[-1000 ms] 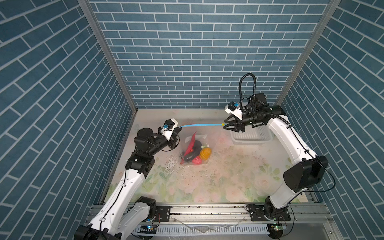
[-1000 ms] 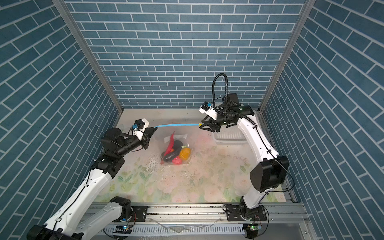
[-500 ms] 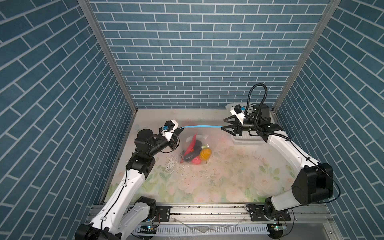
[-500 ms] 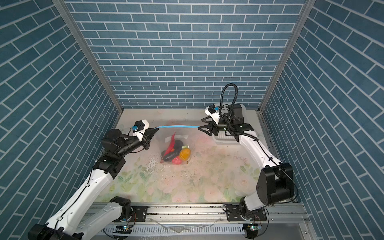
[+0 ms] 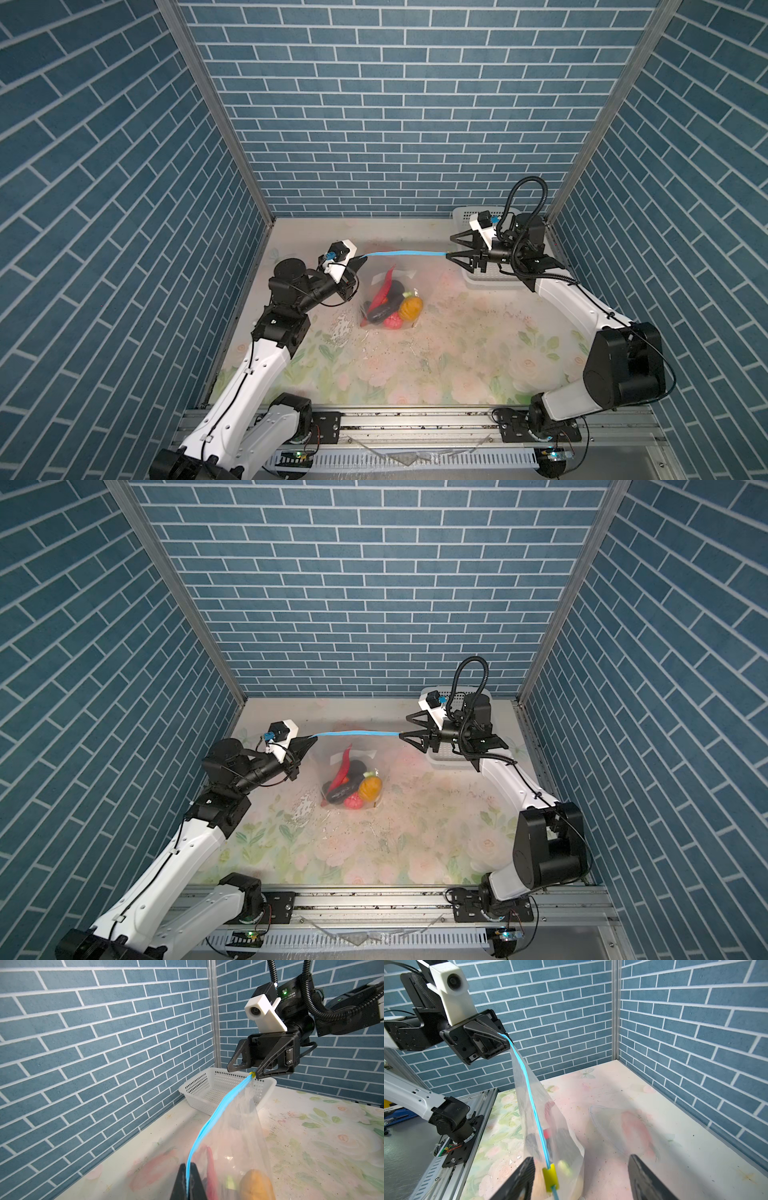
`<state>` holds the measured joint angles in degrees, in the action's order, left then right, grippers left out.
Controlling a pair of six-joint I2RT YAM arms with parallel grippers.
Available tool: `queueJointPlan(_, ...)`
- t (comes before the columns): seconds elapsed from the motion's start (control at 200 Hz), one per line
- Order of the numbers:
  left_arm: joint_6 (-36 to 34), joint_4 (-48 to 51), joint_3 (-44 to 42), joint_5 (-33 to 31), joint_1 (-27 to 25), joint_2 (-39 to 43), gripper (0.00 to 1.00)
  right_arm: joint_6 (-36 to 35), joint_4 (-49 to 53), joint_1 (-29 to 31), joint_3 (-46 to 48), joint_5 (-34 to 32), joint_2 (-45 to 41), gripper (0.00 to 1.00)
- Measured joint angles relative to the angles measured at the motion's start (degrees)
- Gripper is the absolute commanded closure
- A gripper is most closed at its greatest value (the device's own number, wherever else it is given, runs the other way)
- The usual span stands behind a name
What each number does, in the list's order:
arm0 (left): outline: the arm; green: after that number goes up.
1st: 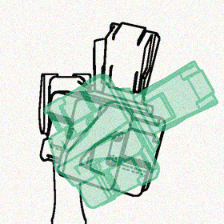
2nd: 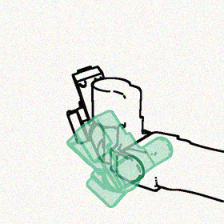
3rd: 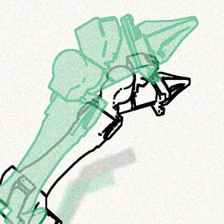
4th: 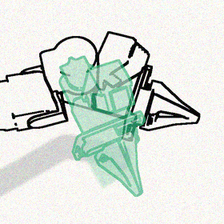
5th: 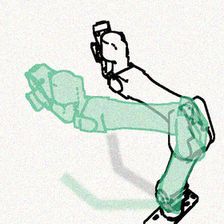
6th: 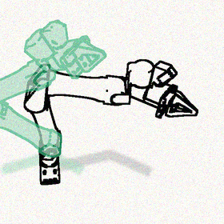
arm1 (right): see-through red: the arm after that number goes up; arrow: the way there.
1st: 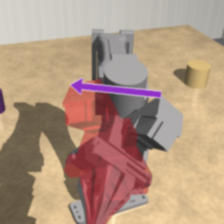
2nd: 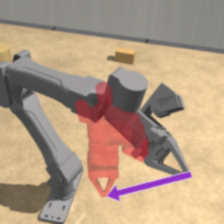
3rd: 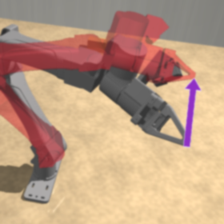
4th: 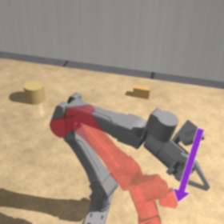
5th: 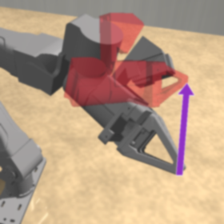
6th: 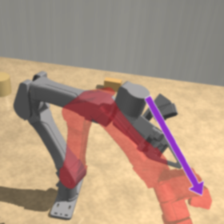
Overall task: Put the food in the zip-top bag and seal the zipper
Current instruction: 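Lower the bag onto the table with both grippers holding the zipper ends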
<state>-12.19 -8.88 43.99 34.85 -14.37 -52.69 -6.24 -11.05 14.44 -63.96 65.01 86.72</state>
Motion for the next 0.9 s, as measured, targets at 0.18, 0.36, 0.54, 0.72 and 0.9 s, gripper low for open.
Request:
queueJointPlan(0.18,0.0,-0.1,0.0,0.1,0.0,-0.2,1.0,2.8,-4.3,-0.1,1.9,2.3,3.1,0.35)
queueJointPlan(0.36,0.2,-0.5,0.0,0.2,0.0,-0.6,1.0,7.7,-10.9,-0.1,3.9,4.3,5.3,0.53)
queueJointPlan(0.54,0.2,-0.4,0.0,0.4,0.0,-0.6,1.0,11.1,-14.0,-0.1,3.9,6.5,6.1,0.73)
queueJointPlan(0.72,0.0,0.3,0.2,0.3,0.0,-0.6,1.0,10.2,-10.1,-0.1,3.9,7.5,5.2,0.9)
queueJointPlan(0.9,0.0,1.6,0.9,0.1,0.0,-0.5,1.0,8.2,-3.7,0.1,3.9,7.1,2.3,0.99)
